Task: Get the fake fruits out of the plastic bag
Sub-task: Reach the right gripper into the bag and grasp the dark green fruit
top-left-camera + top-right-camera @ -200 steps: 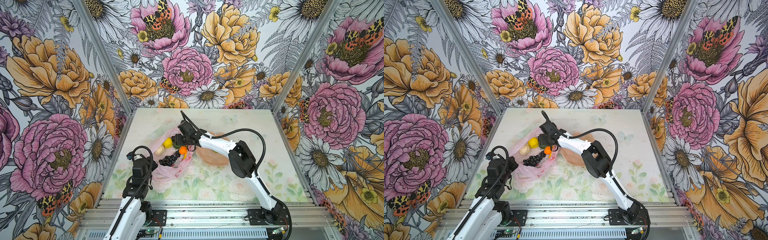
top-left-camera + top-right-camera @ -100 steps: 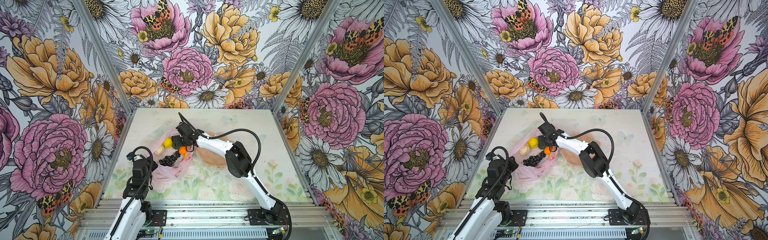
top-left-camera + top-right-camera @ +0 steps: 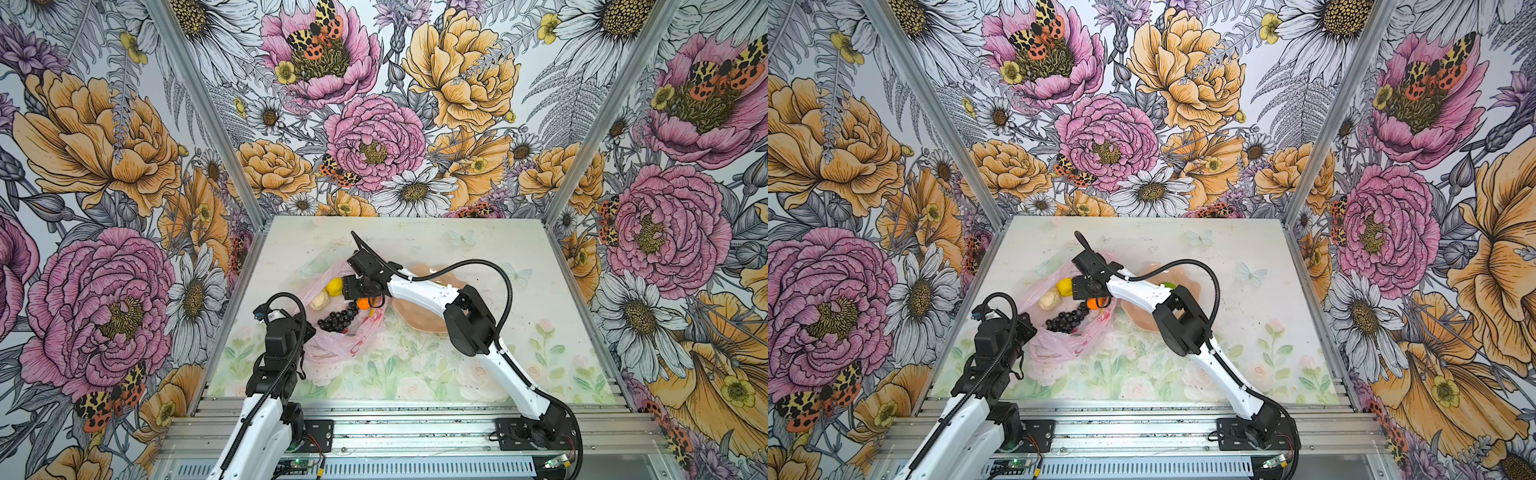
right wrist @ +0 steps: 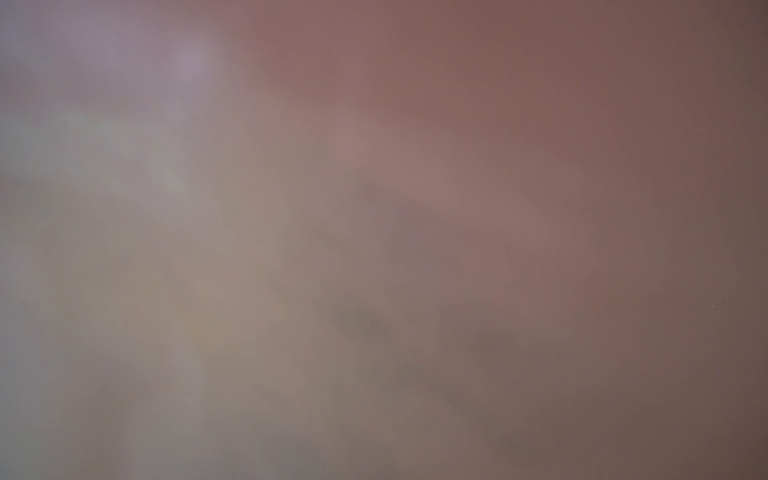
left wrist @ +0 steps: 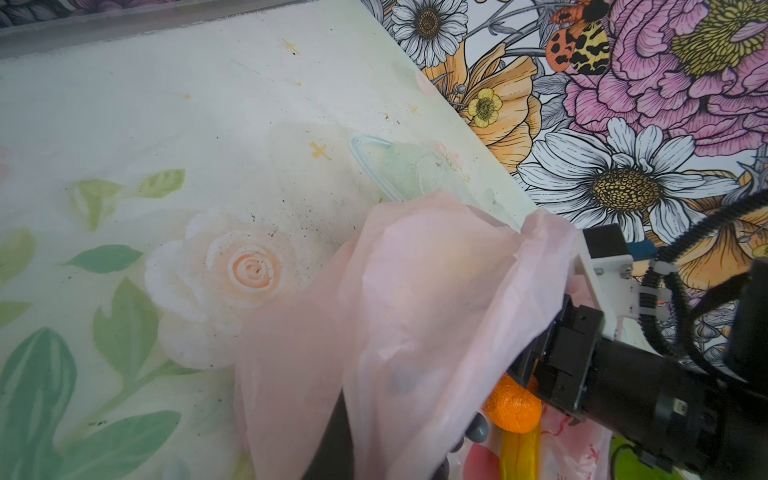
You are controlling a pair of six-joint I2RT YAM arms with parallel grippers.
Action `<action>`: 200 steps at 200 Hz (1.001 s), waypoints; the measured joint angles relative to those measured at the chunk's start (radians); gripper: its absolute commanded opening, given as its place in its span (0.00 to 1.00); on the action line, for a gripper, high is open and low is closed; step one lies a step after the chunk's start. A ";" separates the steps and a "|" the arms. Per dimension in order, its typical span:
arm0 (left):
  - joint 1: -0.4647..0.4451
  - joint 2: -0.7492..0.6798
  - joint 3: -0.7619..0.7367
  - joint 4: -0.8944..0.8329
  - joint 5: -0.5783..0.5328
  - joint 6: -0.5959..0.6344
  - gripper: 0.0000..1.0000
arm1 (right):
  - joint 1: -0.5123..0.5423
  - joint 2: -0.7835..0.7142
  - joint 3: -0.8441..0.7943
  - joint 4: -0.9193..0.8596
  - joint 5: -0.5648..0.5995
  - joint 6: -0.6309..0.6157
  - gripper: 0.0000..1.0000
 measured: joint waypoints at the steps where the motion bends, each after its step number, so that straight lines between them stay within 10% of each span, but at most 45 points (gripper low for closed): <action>1: 0.000 0.000 0.000 0.000 0.000 0.000 0.14 | 0.000 0.000 0.000 0.000 0.000 0.000 0.73; 200: -0.005 0.000 0.000 0.000 0.000 0.000 0.15 | 0.000 -0.079 -0.018 -0.039 0.003 -0.034 0.62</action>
